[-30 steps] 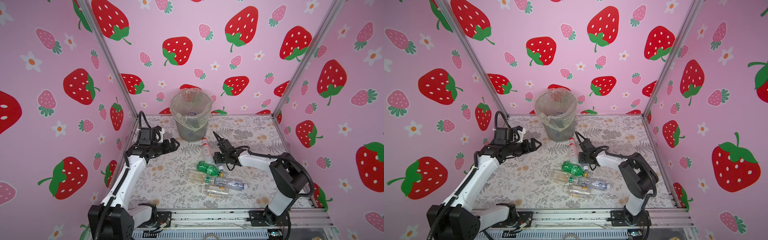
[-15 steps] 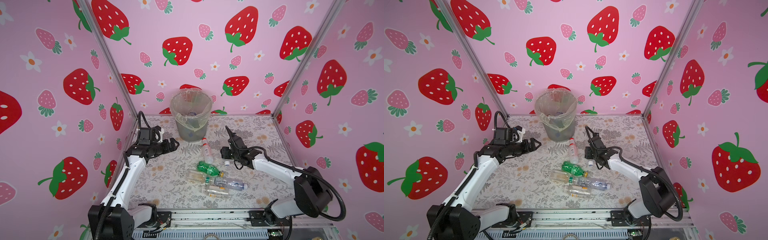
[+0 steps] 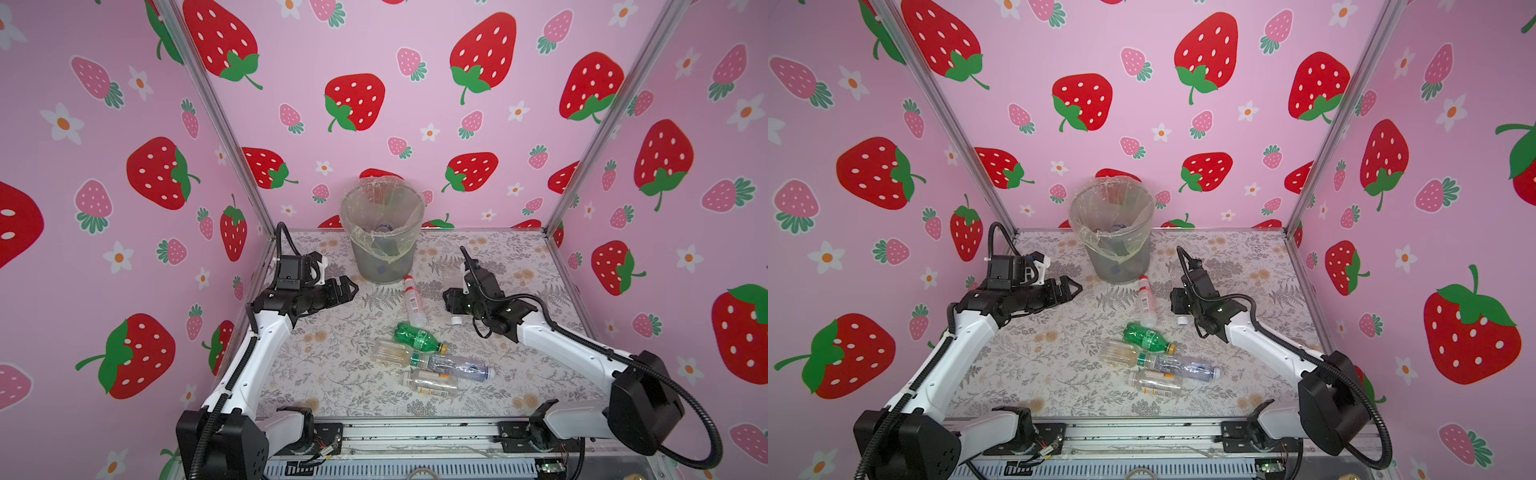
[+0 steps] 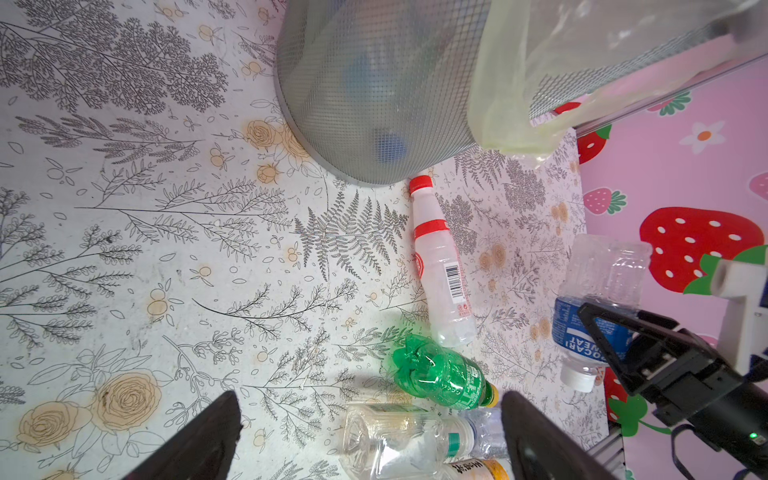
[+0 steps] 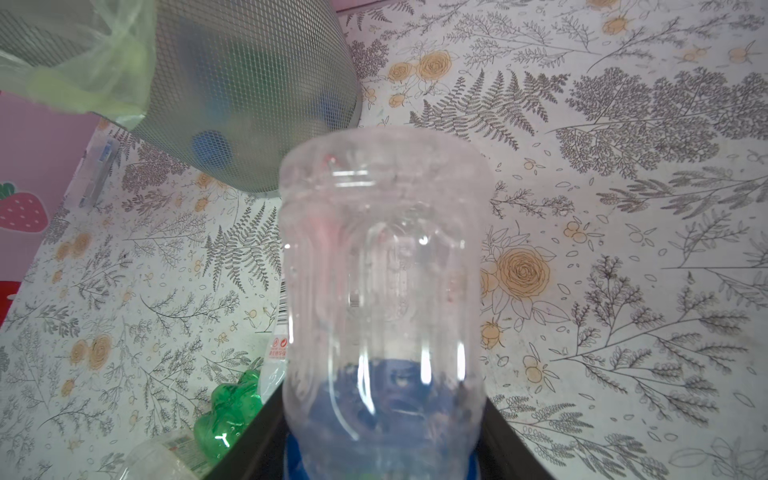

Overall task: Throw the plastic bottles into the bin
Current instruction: 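Lift the blue-labelled bottle with the right gripper, then carry the blue-labelled bottle with the right gripper over the wastebasket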

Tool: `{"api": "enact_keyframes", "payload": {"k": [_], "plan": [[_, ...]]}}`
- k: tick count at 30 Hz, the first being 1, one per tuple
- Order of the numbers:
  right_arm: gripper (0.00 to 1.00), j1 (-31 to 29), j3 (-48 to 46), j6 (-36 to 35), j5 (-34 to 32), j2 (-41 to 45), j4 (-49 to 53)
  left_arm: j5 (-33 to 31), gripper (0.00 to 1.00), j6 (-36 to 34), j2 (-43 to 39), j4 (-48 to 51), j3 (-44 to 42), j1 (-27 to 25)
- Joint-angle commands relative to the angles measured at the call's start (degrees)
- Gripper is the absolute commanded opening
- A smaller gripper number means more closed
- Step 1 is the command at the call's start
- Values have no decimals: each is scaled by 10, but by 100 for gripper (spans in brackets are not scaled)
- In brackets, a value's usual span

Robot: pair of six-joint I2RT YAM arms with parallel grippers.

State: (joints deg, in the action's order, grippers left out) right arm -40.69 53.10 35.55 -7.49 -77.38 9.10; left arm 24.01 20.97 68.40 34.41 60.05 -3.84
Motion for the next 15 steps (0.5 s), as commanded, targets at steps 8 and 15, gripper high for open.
{"api": "enact_keyframes", "payload": {"k": [8, 15], "plan": [[55, 2, 117, -43, 18, 20, -7, -4, 99, 0, -7, 2, 0, 3], [55, 1, 203, -63, 43, -9, -11, -1, 99, 0, -5, -1, -1, 4]]}}
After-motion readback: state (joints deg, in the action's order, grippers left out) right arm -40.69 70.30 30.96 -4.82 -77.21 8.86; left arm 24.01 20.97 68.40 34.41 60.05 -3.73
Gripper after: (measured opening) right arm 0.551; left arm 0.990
